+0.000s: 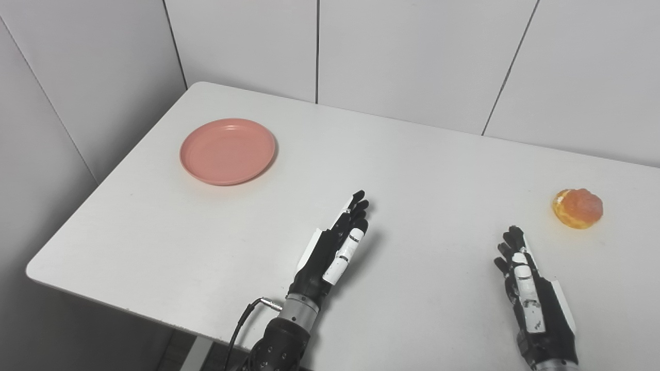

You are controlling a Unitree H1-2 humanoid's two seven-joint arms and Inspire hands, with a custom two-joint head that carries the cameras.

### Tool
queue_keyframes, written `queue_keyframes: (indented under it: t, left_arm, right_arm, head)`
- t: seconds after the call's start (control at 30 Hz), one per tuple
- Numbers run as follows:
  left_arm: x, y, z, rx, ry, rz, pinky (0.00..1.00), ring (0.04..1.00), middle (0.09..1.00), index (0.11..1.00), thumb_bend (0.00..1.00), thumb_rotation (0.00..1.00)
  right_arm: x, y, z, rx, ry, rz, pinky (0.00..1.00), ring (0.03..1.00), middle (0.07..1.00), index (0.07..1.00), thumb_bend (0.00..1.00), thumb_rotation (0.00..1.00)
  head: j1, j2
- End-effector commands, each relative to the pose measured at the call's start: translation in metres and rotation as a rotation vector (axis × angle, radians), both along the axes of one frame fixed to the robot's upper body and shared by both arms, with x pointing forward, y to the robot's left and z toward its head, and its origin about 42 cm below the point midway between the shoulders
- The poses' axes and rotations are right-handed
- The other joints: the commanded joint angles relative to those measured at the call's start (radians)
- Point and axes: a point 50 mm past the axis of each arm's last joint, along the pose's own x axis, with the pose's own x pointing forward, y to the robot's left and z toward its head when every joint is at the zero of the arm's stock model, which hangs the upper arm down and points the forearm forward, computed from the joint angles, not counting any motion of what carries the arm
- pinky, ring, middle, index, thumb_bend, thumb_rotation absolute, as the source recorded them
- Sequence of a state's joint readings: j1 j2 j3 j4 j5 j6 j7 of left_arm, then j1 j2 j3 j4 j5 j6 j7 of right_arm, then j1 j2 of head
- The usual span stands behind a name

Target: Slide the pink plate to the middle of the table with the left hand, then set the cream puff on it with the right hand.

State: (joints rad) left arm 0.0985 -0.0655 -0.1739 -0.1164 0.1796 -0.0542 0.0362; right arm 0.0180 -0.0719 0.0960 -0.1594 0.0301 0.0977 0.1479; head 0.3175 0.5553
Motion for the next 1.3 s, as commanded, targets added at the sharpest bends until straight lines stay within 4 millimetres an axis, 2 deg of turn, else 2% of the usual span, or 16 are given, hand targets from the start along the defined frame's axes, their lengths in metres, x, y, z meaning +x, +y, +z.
queue_keyframes:
  t: [0.0, 0.27, 0.6, 1.2, 1.27]
  left_arm:
    - [-0.016, -0.004, -0.015, -0.030, 0.062, 0.013, 0.92, 0.944, 0.958, 0.952, 0.49, 1.00]
    - [-0.013, 0.000, -0.010, -0.031, 0.049, 0.027, 0.91, 0.930, 0.946, 0.942, 0.49, 1.00]
    - [-0.011, 0.010, 0.006, -0.046, 0.035, 0.048, 0.92, 0.931, 0.940, 0.937, 0.52, 1.00]
    - [-0.001, 0.034, 0.053, -0.008, -0.104, 0.033, 0.93, 0.945, 0.953, 0.943, 0.47, 1.00]
    - [0.003, 0.037, 0.061, -0.004, -0.124, 0.038, 0.92, 0.942, 0.957, 0.942, 0.50, 1.00]
  right_arm:
    - [0.003, 0.003, 0.014, 0.016, -0.094, 0.006, 1.00, 1.000, 1.000, 0.995, 0.20, 1.00]
    - [0.004, 0.008, 0.014, 0.025, -0.095, -0.002, 1.00, 0.993, 0.998, 0.997, 0.17, 1.00]
    - [0.002, 0.011, 0.012, 0.027, -0.097, 0.000, 1.00, 0.996, 1.000, 1.000, 0.15, 1.00]
    - [0.001, 0.012, 0.014, 0.025, -0.100, 0.002, 1.00, 0.996, 1.000, 1.000, 0.15, 1.00]
    - [0.001, 0.013, 0.014, 0.023, -0.103, -0.001, 1.00, 0.991, 0.999, 0.999, 0.16, 1.00]
  head:
    - [-0.001, 0.000]
    - [-0.003, -0.005]
    - [0.000, -0.028]
    - [0.006, -0.018]
    - [0.005, -0.017]
